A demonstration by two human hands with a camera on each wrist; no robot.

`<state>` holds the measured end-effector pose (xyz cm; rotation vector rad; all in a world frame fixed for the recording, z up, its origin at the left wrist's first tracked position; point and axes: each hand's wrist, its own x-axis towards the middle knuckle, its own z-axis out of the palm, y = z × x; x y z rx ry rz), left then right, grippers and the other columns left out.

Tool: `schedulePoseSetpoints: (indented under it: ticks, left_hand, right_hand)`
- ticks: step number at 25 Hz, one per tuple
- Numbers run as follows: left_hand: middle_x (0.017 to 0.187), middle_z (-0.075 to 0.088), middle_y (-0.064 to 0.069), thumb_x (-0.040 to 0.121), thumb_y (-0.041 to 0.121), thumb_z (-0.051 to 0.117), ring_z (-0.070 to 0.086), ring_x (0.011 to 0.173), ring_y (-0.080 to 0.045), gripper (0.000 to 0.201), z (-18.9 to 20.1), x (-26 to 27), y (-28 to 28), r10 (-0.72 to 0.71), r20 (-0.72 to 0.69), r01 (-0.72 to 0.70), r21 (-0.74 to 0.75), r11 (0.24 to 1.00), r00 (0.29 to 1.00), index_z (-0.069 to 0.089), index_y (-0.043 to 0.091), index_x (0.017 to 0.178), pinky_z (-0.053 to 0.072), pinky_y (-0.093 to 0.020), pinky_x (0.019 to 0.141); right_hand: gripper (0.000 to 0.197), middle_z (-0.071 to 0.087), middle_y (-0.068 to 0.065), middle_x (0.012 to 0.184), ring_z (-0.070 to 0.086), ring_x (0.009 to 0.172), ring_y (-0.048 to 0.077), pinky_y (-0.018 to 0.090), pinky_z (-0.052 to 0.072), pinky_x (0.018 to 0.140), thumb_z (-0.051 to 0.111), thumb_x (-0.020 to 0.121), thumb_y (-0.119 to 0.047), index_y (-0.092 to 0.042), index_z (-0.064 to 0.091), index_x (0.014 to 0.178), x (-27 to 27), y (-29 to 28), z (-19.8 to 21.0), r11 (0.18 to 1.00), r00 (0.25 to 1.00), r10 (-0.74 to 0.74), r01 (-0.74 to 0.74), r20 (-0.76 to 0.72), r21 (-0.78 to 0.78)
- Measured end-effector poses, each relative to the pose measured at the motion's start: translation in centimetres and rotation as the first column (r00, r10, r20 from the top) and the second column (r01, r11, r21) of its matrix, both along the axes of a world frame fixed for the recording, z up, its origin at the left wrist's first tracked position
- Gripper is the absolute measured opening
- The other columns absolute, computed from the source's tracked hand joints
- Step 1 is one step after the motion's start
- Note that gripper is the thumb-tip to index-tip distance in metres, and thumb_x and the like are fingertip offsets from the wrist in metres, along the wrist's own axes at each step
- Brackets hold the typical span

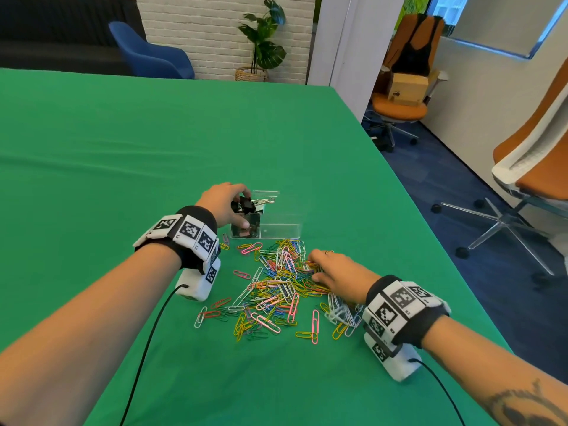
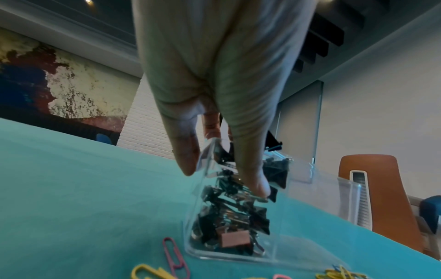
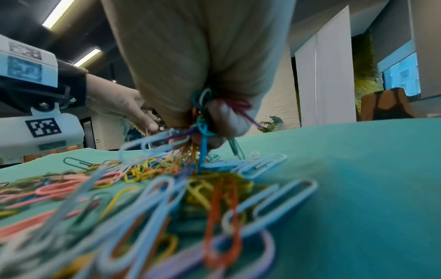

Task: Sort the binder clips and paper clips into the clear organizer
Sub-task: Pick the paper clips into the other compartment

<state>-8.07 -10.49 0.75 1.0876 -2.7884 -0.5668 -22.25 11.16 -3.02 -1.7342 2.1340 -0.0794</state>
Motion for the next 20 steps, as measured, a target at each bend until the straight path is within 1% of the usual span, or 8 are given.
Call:
schedulePoseSetpoints:
  ticks: [2, 4, 7, 8, 10, 12, 16, 20]
  left_hand:
    - [0.12, 0.057, -0.013, 0.068, 0.022, 0.079, 0.053, 0.11, -0.031, 0.06, -0.1, 0.1, -0.1, 0.001, -0.009, -0.001, -0.004, 1.0, 1.0, 0.052, 0.018, 0.122, 0.042, -0.035, 0.091]
    - [0.12, 0.056, -0.012, 0.07, 0.024, 0.078, 0.053, 0.11, -0.03, 0.061, -0.2, 0.3, -0.2, -0.005, -0.012, 0.005, -0.008, 1.0, 1.0, 0.05, 0.019, 0.124, 0.041, -0.034, 0.09]
    - [0.12, 0.056, -0.011, 0.07, 0.024, 0.077, 0.053, 0.11, -0.029, 0.061, -0.4, 0.5, -0.3, -0.023, -0.02, 0.023, -0.003, 1.0, 1.0, 0.049, 0.019, 0.124, 0.042, -0.034, 0.09]
    - [0.12, 0.056, -0.012, 0.07, 0.023, 0.077, 0.054, 0.11, -0.029, 0.061, -0.4, 0.5, -0.3, -0.023, -0.024, 0.024, 0.001, 1.0, 0.999, 0.05, 0.018, 0.124, 0.042, -0.034, 0.09]
    - [0.119, 0.056, -0.012, 0.069, 0.022, 0.078, 0.054, 0.109, -0.029, 0.06, -0.4, 0.5, -0.4, -0.025, -0.029, 0.025, 0.005, 1.0, 0.999, 0.05, 0.018, 0.123, 0.042, -0.033, 0.089]
    - [0.118, 0.056, -0.012, 0.069, 0.021, 0.078, 0.054, 0.108, -0.029, 0.061, -0.4, 0.5, -0.5, -0.027, -0.034, 0.027, 0.007, 1.0, 0.999, 0.05, 0.017, 0.123, 0.042, -0.032, 0.088]
    - [0.118, 0.055, -0.014, 0.069, 0.019, 0.078, 0.054, 0.107, -0.029, 0.061, -0.7, 0.6, -0.7, -0.047, -0.058, 0.049, 0.035, 0.998, 0.997, 0.049, 0.015, 0.123, 0.042, -0.032, 0.089]
    - [0.117, 0.054, -0.014, 0.069, 0.019, 0.078, 0.054, 0.107, -0.03, 0.062, -0.9, 0.6, -1.0, -0.066, -0.063, 0.069, 0.048, 0.996, 0.996, 0.048, 0.014, 0.123, 0.042, -0.033, 0.09]
  right_hand:
    - [0.026, 0.056, 0.015, 0.115, 0.054, 0.105, 0.028, 0.036, 0.043, 0.09, 0.046, 0.096, -0.02, -0.008, 0.044, 0.119, -0.3, 0.0, 0.4, 1.0, 1.0, 0.007, -0.007, 0.013, 0.013]
    - [0.024, 0.057, 0.012, 0.113, 0.054, 0.1, 0.024, 0.033, 0.043, 0.087, 0.045, 0.096, -0.021, -0.009, 0.046, 0.116, -0.5, -0.4, 1.4, 0.999, 0.999, 0.045, -0.045, -0.007, 0.008]
    - [0.021, 0.059, 0.013, 0.11, 0.051, 0.091, 0.019, 0.025, 0.037, 0.079, 0.048, 0.094, -0.018, -0.007, 0.05, 0.112, -1.1, -2.6, 4.4, 0.992, 0.999, 0.04, -0.04, -0.004, -0.116]
    - [0.021, 0.06, 0.014, 0.11, 0.052, 0.092, 0.021, 0.025, 0.036, 0.078, 0.049, 0.094, -0.017, -0.006, 0.05, 0.112, -1.4, -3.7, 5.5, 0.983, 1.0, 0.021, -0.022, -0.009, -0.18]
    - [0.025, 0.059, 0.018, 0.111, 0.054, 0.1, 0.028, 0.031, 0.039, 0.082, 0.051, 0.093, -0.017, -0.004, 0.049, 0.114, -1.9, -6.3, 7.3, 0.968, 0.999, -0.019, 0.008, -0.04, -0.252]
    - [0.028, 0.057, 0.019, 0.114, 0.055, 0.104, 0.031, 0.035, 0.042, 0.087, 0.051, 0.093, -0.018, -0.005, 0.048, 0.119, -1.8, -8.9, 7.9, 0.979, 0.994, -0.009, -0.013, -0.107, -0.205]
    - [0.034, 0.058, 0.018, 0.117, 0.057, 0.106, 0.034, 0.037, 0.047, 0.085, 0.055, 0.091, -0.016, -0.012, 0.05, 0.124, -0.9, -11.5, 7.0, 0.994, 0.942, 0.103, -0.113, -0.319, -0.013]
    - [0.041, 0.062, 0.017, 0.114, 0.06, 0.102, 0.032, 0.035, 0.047, 0.081, 0.064, 0.085, -0.015, -0.012, 0.05, 0.123, -1.3, -11.8, 7.7, 0.995, 0.945, 0.067, -0.088, -0.319, -0.051]
